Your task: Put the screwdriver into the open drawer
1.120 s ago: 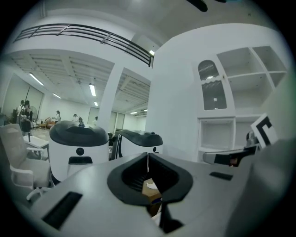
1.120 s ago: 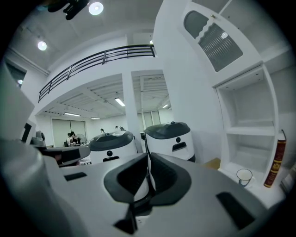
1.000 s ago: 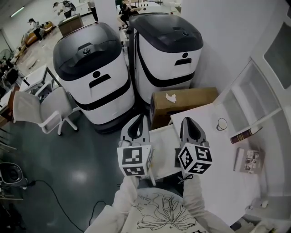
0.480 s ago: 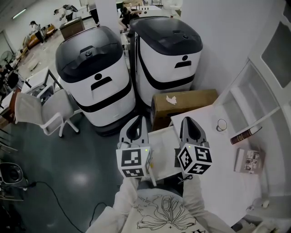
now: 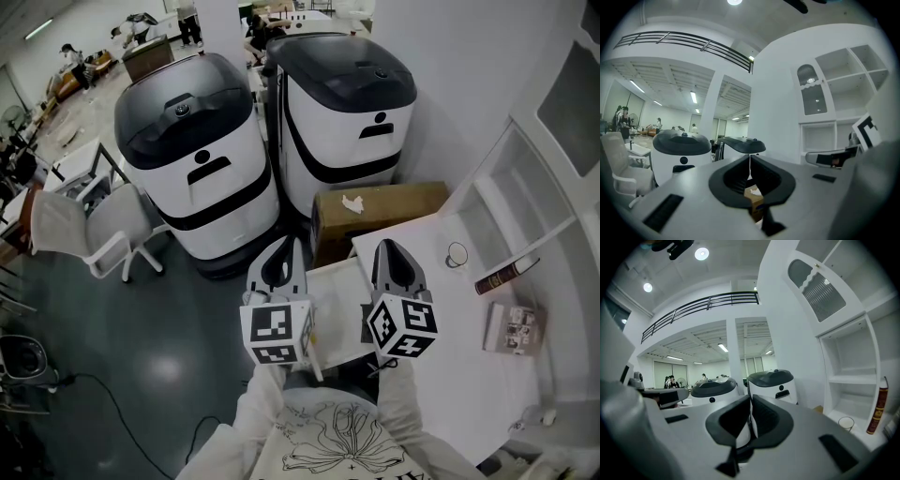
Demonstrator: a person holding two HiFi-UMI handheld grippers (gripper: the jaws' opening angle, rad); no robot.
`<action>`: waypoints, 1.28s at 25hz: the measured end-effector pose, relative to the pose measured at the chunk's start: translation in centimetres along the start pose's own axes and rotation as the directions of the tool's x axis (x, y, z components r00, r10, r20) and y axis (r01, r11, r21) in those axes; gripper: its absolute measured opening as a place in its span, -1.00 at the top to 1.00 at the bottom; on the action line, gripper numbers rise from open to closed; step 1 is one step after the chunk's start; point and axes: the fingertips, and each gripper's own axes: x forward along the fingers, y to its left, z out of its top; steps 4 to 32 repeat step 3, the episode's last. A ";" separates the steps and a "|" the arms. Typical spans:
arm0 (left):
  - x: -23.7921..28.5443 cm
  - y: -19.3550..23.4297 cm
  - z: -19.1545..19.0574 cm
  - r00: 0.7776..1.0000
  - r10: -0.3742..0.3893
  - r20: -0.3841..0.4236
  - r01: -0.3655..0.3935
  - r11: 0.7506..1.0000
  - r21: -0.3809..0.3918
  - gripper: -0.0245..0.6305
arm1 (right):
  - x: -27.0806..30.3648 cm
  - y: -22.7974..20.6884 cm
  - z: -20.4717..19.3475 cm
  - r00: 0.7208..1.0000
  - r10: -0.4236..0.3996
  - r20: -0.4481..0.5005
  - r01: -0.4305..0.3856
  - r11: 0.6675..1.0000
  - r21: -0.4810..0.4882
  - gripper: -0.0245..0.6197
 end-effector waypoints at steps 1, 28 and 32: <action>0.0 0.0 0.0 1.000 0.000 0.000 0.000 1.000 0.000 0.91 | 0.0 0.0 0.0 1.000 0.000 0.000 0.000 1.000 -0.001 0.88; 0.0 -0.1 0.0 1.000 -0.001 0.000 0.001 1.000 0.001 0.91 | 0.0 -0.1 0.0 1.000 -0.001 -0.001 0.001 1.000 -0.004 0.88; 0.0 -0.1 0.0 1.000 -0.001 0.000 0.001 1.000 0.001 0.91 | 0.0 -0.1 0.0 1.000 -0.001 -0.001 0.001 1.000 -0.004 0.88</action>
